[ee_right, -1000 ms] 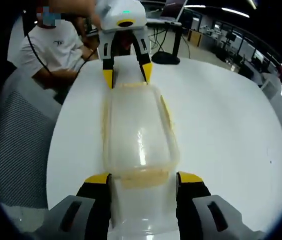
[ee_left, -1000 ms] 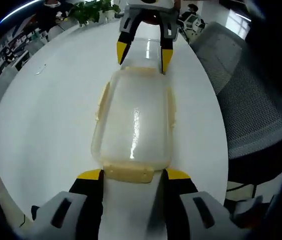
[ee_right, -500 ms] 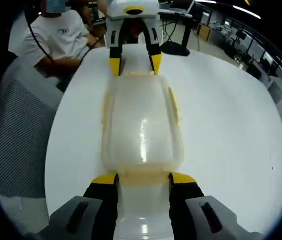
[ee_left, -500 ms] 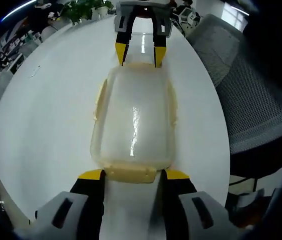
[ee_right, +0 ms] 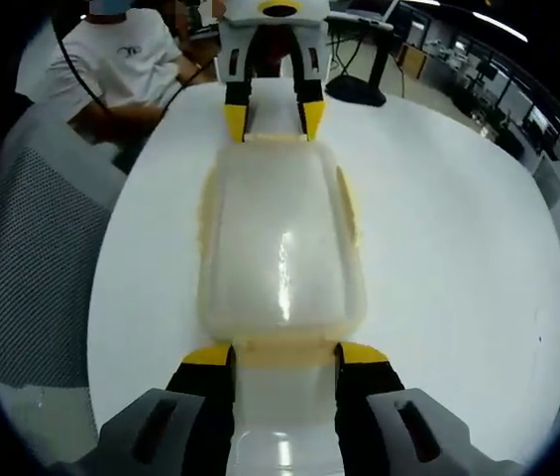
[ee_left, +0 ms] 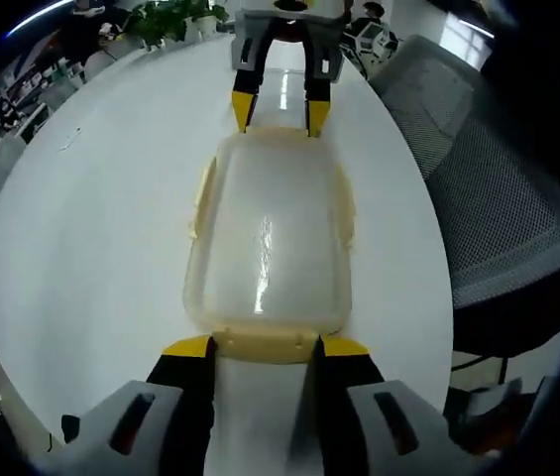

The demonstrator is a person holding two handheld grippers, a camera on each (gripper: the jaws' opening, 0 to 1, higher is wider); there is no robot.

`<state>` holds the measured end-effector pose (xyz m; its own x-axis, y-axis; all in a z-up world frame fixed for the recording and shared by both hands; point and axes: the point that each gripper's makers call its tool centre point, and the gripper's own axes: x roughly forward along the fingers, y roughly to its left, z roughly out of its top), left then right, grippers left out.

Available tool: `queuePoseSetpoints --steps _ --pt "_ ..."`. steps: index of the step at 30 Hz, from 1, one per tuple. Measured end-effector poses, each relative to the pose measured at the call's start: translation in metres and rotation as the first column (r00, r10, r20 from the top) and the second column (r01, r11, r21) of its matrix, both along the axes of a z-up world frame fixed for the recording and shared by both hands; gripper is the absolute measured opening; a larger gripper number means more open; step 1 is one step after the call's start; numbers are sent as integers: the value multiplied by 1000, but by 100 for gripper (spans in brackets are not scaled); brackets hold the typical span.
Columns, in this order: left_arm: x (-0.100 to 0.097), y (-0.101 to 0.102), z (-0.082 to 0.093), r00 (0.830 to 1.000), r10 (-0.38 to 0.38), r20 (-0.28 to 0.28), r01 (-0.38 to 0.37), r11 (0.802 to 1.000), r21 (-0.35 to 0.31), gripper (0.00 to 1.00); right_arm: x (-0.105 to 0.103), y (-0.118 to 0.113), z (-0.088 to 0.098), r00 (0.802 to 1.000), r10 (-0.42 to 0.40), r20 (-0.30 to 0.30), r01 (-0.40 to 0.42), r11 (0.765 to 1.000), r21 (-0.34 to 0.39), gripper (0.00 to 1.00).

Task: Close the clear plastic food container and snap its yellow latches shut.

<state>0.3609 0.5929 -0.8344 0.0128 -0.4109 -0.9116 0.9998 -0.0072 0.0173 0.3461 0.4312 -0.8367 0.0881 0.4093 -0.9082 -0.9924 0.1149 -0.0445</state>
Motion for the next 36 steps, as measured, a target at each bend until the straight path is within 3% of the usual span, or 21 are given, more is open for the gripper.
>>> queuePoseSetpoints --steps 12,19,36 --pt "0 -3 -1 999 -50 1 50 999 -7 39 0 -1 0 1000 -16 -7 16 1000 2 38" --pt "-2 -3 1 1000 -18 -3 18 1000 -1 37 2 -3 7 1000 6 19 -6 1000 20 38" --pt "-7 -10 33 1000 -12 0 12 1000 -22 37 -2 -10 36 1000 1 17 -2 997 78 38"
